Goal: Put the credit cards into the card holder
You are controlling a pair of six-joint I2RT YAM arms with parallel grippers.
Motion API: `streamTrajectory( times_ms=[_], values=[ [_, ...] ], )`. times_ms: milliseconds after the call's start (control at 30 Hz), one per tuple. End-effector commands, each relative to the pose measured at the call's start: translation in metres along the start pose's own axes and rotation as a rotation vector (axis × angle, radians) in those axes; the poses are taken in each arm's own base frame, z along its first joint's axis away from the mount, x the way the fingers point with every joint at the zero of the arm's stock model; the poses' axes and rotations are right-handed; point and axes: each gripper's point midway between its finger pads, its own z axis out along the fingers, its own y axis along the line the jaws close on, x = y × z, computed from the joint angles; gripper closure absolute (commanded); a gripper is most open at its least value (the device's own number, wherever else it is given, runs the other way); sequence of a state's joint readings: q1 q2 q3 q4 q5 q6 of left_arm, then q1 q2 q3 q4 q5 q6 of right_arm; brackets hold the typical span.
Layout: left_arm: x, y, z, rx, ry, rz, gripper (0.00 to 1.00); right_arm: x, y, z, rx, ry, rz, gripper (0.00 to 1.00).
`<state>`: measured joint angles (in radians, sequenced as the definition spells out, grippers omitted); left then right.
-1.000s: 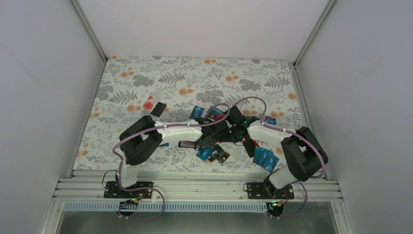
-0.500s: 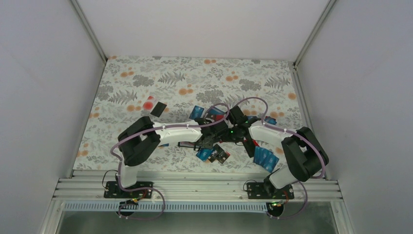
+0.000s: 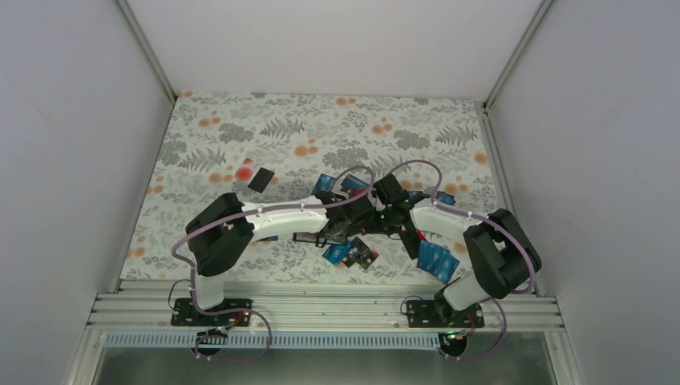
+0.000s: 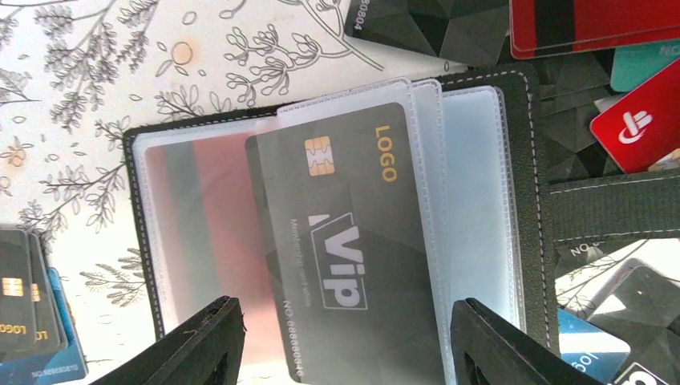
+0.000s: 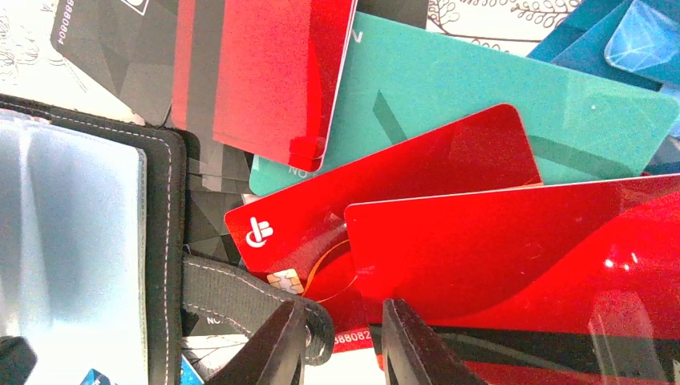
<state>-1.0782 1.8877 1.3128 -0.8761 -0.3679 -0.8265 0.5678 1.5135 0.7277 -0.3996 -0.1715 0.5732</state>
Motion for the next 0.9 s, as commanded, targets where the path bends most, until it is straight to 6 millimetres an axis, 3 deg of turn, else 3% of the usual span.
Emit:
streamTrajectory(
  times_ms=[0, 433, 867],
  values=[
    [-0.015, 0.008, -0.021, -0.003, -0.06, -0.039, 0.36, 0.001, -0.005, 0.001, 0.007, -0.003, -0.005, 0.74],
    [-0.015, 0.044, -0.034, -0.052, -0.09, -0.108, 0.41, 0.003, -0.005, 0.005, 0.006, 0.012, -0.006, 0.76],
    [0.006, 0.104, -0.017, -0.101, -0.065, -0.203, 0.44, 0.0, -0.002, 0.009, 0.001, 0.027, -0.002, 0.77]
  ],
)
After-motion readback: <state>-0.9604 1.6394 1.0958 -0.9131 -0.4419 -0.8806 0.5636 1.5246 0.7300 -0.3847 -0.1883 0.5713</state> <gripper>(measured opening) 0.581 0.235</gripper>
